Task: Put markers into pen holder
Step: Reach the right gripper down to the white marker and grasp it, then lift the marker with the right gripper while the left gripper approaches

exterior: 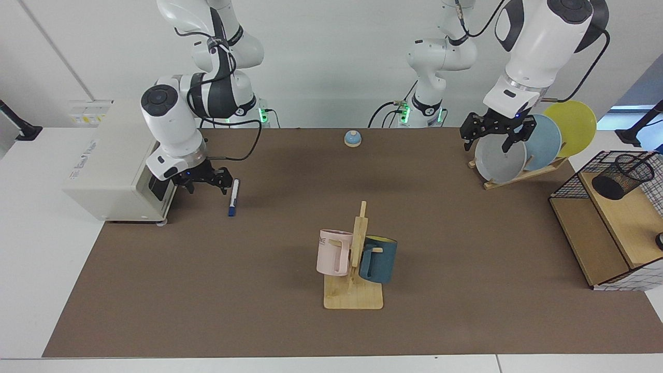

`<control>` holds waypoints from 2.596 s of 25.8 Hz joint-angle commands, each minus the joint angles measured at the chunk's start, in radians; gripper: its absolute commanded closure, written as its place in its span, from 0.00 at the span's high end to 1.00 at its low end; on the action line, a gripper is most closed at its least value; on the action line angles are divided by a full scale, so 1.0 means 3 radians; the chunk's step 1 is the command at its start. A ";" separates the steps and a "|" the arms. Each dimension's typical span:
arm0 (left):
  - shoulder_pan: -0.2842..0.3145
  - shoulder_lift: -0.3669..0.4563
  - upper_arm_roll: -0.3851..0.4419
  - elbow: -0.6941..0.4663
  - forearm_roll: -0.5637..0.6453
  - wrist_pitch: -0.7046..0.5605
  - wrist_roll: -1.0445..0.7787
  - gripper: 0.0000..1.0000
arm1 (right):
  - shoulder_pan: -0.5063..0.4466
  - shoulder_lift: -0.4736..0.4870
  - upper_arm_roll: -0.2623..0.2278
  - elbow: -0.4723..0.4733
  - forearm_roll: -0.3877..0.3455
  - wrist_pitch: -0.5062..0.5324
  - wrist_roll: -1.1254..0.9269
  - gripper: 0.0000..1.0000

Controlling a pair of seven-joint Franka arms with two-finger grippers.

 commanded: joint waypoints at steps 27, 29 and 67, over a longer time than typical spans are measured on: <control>-0.0028 -0.0124 0.0040 -0.0192 -0.0031 0.0054 0.0109 1.00 | 0.0093 0.0295 0.0012 -0.0852 0.0091 0.1240 0.0221 0.71; -0.0023 -0.0124 0.0035 -0.0192 -0.0031 0.0064 0.0109 1.00 | 0.0088 0.0295 0.0012 -0.0852 0.0091 0.1240 0.0185 0.43; -0.0074 -0.0130 0.0019 -0.0187 -0.0180 0.0207 0.2081 1.00 | 0.0655 0.0361 0.0048 0.0789 0.1998 -0.0269 0.3001 0.00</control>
